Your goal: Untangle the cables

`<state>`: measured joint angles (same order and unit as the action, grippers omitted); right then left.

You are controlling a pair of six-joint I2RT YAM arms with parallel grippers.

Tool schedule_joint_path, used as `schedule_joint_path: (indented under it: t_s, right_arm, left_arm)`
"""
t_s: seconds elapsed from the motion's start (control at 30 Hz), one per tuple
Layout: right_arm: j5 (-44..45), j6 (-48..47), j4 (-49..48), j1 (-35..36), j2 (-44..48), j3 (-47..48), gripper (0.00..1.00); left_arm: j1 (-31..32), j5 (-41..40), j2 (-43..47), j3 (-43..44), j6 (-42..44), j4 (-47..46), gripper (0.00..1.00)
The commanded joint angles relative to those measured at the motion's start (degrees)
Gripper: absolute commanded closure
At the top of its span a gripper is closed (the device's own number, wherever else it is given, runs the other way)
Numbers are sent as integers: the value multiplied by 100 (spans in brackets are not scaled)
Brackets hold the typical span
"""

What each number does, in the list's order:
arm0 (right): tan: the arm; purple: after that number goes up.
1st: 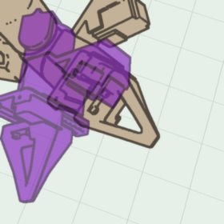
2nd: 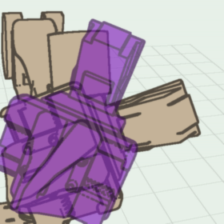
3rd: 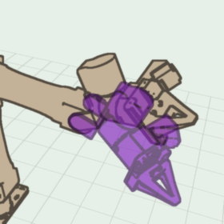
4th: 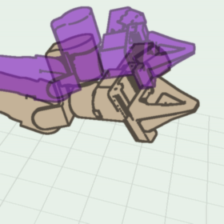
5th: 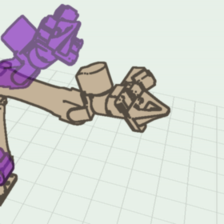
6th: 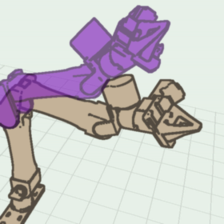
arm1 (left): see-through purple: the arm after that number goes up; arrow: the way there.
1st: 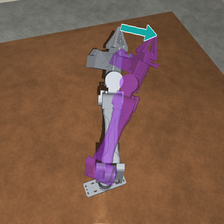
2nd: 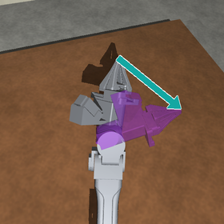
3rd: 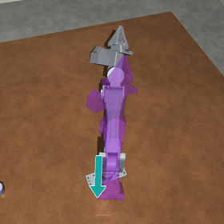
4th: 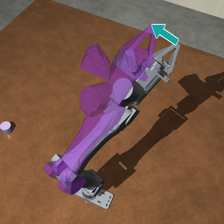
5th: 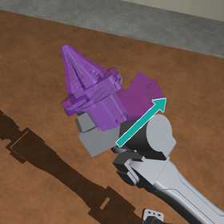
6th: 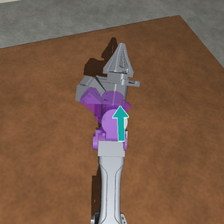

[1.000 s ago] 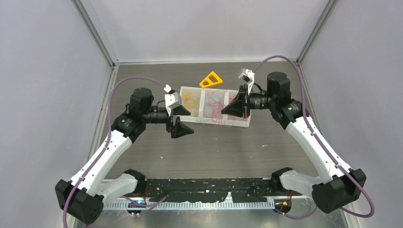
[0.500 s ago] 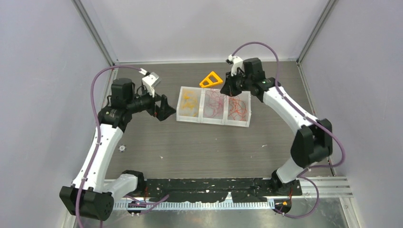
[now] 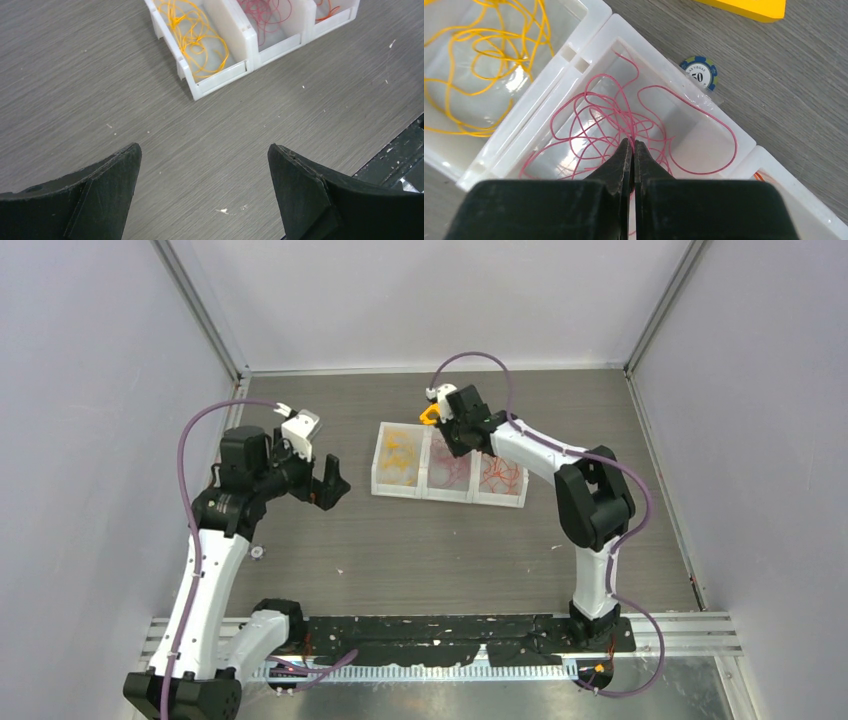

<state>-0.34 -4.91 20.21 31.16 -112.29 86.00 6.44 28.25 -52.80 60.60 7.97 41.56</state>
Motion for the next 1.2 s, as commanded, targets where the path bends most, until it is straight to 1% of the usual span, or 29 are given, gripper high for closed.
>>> schedule_joint_path:
  t_s: [0.0,0.07,0.13,0.17,0.2,0.23,0.27,0.3,0.33,0.37,0.47,0.5,0.53,0.6,0.7,0.73,0.83,0.87,0.9,0.93,0.97,1.0,1.03,1.07,1.1,1.17]
  right_arm:
    - [1155,-379,-290,236,-80,57,95]
    - [1328,-514,-305,314,-112,9,94]
    - [1388,-600,-263,346,-105,13,90]
    - [1291,-599,-186,356,-42,13,84]
    - [1220,-604,-145,360,26,14,81]
    - [1023,-589,-55,358,162,18,73]
    - [933,-581,-1,357,251,28,69]
    - [768,-559,90,356,440,30,63]
    - [700,-549,138,356,630,31,60]
    - [598,-534,275,356,713,40,56]
    - [373,-540,672,345,1175,28,49]
    - [313,-538,719,337,1276,8,44]
    - [178,-538,798,299,1512,-36,42]
    - [-320,-512,929,204,1848,-45,31]
    - [-823,-443,1095,-27,2320,26,23]
    - [-1040,-371,1162,-99,2480,70,18]
    - [-1447,-244,1303,-589,2824,105,9]
    - [-1633,-170,1328,-718,3024,64,4]
    - [-1727,-134,1328,-1007,3127,-77,1]
    - [-1863,-41,1313,-1156,3363,-177,3]
    - [-1908,-4,1281,-1463,3495,-465,4]
    - [-1976,16,1217,-1617,3772,-647,5]
    - [-1982,-2,1176,-1875,4056,-1096,5]
    - [-1925,-48,1068,-2012,4215,-1332,5]
    - [-1917,-82,1013,-2264,4518,-1824,5]
    - [-1863,-198,928,-2598,4896,-2437,5]
  left_arm:
    - [-55,-304,151,-13,64,157,0]
    - [-63,-376,175,7,72,178,0]
    - [-64,-428,154,45,73,239,0]
    - [-69,-434,138,82,51,275,0]
    - [-70,-434,127,120,8,298,0]
    - [-72,-428,97,166,-45,324,1]
    - [-72,-400,32,216,-97,372,0]
    - [-77,-365,-37,331,-171,444,0]
    - [-77,-344,-137,439,-225,549,1]
    - [-81,-322,-233,546,-292,653,1]
    - [-100,-327,-531,847,-468,891,0]
    - [-118,-335,-610,941,-527,943,0]
    - [-131,-335,-676,1021,-590,974,0]
    - [-143,-354,-794,1150,-692,1007,1]
    - [-172,-439,-981,1403,-757,1096,0]
    - [-177,-457,-1071,1538,-717,1172,0]
    - [-201,-565,-1478,2106,-470,1548,0]
    - [-218,-568,-1620,2289,-382,1660,1]
    - [-236,-584,-1753,2430,-305,1736,1]
    - [-244,-633,-1930,2564,-273,1820,0]
    - [-248,-659,-2093,2698,-274,1912,0]
    - [-254,-669,-2265,2793,-279,1977,0]
    - [-269,-682,-2387,2817,-323,1999,0]
    - [-278,-699,-2467,2714,-409,1961,0]
    - [-299,-675,-2489,2537,-494,1878,0]
    - [-310,-669,-2432,2038,-632,1638,1]
